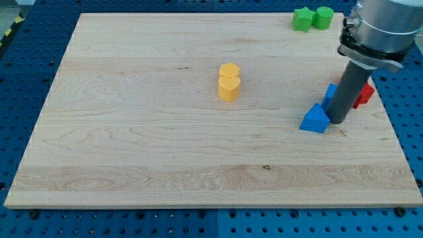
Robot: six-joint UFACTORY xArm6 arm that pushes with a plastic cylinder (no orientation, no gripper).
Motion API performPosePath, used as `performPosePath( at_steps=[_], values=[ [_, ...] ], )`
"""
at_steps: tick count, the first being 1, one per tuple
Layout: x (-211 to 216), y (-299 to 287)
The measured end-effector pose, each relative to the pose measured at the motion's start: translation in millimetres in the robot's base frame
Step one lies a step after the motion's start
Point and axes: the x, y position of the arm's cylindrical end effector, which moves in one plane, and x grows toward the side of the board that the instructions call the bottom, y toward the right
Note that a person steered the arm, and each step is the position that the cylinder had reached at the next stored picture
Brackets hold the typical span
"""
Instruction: Slide the blue cube to the top center of the board
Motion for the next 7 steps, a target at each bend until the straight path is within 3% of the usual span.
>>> performPosePath(
  at_steps=[2,5,7],
  values=[
    [-2,35],
    [-79,-12],
    [-54,8]
  ],
)
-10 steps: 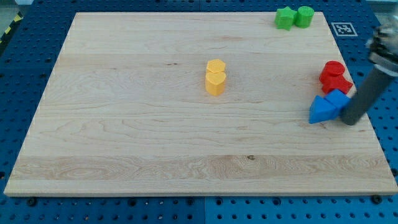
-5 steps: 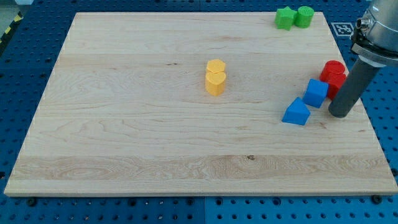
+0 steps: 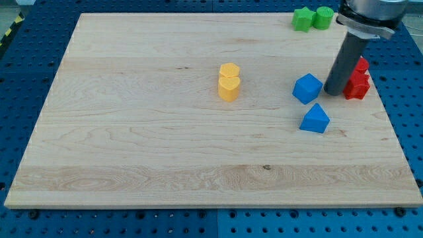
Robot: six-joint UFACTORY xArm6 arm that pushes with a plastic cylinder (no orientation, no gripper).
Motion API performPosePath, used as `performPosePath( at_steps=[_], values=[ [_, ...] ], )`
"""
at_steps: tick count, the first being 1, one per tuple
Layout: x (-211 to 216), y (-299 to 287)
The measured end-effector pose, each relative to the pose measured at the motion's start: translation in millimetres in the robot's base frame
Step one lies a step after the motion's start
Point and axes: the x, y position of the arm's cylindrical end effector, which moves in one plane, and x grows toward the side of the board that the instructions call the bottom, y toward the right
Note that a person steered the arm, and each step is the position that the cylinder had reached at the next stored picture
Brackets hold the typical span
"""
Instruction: Slide the blue cube to the top center of the board
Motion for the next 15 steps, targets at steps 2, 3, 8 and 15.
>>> performPosePath(
  at_steps=[2,3,8,15],
  values=[
    [19,-25],
    [-17,-68],
    [-36,-96],
    [-184,-180]
  ],
)
